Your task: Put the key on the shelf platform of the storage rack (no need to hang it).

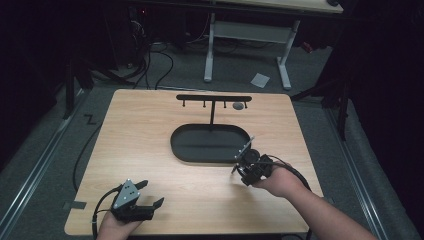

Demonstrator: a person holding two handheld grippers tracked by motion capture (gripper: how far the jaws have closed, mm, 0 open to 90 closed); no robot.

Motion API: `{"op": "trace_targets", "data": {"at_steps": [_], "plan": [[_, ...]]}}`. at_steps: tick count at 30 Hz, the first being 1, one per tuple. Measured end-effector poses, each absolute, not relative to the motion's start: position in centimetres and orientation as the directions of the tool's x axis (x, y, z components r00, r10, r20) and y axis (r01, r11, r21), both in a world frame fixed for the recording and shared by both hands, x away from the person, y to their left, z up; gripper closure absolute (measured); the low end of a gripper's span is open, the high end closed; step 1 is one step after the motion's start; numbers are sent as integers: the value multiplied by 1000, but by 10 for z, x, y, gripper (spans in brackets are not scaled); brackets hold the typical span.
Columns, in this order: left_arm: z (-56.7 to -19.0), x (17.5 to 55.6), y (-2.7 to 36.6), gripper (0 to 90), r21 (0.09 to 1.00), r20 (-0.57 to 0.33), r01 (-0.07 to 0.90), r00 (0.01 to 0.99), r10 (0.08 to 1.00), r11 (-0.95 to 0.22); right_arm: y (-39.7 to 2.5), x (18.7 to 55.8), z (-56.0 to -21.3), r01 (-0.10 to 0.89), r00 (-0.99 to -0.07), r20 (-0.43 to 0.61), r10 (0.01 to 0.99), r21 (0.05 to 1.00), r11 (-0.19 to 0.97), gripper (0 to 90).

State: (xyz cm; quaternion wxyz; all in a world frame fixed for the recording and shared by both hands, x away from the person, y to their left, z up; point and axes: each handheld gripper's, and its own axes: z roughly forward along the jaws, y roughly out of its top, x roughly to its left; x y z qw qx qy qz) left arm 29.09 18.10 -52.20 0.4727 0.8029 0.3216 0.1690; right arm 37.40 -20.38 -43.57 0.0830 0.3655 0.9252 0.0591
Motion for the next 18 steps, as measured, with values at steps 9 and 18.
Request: {"op": "trace_targets", "data": {"at_steps": [9, 18], "plan": [[-522, 290, 183, 179, 869, -26, 353, 732, 680, -346, -191, 398, -411, 650, -718, -158, 678, 193, 735, 489], [-521, 287, 188, 179, 871, -29, 356, 725, 689, -337, -170, 427, -404, 643, -721, -172, 671, 192, 741, 489]]}}
